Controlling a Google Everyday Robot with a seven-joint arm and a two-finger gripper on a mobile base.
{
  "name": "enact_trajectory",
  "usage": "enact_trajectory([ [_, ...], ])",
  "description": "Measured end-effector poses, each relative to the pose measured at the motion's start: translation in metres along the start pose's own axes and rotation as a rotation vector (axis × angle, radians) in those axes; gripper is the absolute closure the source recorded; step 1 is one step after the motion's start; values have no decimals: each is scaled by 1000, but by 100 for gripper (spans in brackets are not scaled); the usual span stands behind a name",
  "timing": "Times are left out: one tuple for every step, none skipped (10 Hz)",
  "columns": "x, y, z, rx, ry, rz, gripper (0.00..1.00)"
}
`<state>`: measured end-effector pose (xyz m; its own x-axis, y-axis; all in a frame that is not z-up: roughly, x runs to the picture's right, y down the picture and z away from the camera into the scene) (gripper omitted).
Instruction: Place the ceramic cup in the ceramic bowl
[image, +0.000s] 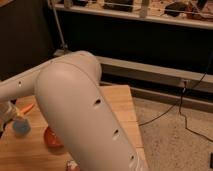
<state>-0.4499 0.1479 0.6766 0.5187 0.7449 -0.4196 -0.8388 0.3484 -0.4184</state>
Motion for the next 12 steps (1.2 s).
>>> enact_trajectory([
  [-5, 0, 5, 0, 3, -4, 35],
  [-7, -2, 8, -2, 6, -9, 35],
  [-10, -3, 15, -14, 13, -17, 35],
  [-11, -3, 18, -23, 16, -24, 35],
  [-14, -7, 26, -36, 19, -37, 35],
  [-16, -11, 30, -39, 19, -40, 35],
  [-18, -16, 34, -38, 20, -42, 35],
  [-22, -23, 38, -27, 13, -44, 35],
  [-24, -26, 39, -22, 11, -47, 35],
  [-26, -28, 42, -23, 8, -54, 35],
  [-27, -29, 46, -26, 7, -61, 35],
  [-26, -31, 51, -27, 11, -65, 35],
])
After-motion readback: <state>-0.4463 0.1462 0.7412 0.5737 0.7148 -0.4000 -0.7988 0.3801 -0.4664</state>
